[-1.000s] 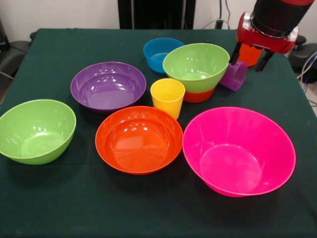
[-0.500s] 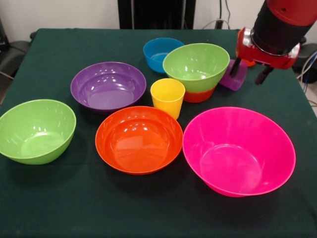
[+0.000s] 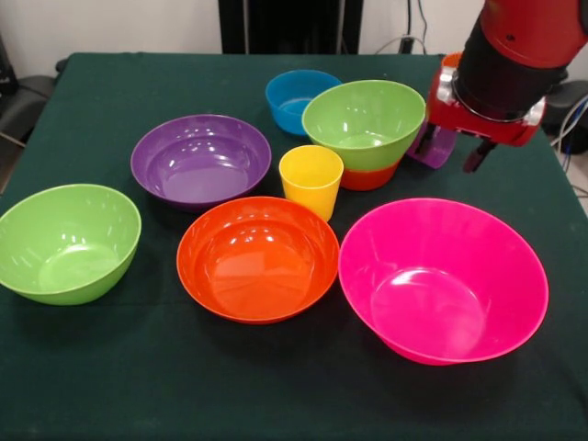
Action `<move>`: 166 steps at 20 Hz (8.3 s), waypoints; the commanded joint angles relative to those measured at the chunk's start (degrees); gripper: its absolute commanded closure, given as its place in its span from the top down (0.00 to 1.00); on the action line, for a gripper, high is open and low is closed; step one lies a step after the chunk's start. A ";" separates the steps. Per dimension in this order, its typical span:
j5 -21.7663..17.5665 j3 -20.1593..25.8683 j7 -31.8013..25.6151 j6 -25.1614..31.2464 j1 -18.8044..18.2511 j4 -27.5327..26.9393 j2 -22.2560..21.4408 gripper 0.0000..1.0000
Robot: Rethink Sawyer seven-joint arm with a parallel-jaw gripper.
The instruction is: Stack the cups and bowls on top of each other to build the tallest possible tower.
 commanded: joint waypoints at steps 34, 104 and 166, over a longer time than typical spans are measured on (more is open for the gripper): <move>-7.06 6.61 -9.30 14.71 -9.05 -18.45 7.28 1.00; 20.51 -21.37 -15.74 28.03 -17.61 -54.84 31.17 1.00; 18.32 -20.46 -39.30 15.05 -17.58 -30.96 22.67 1.00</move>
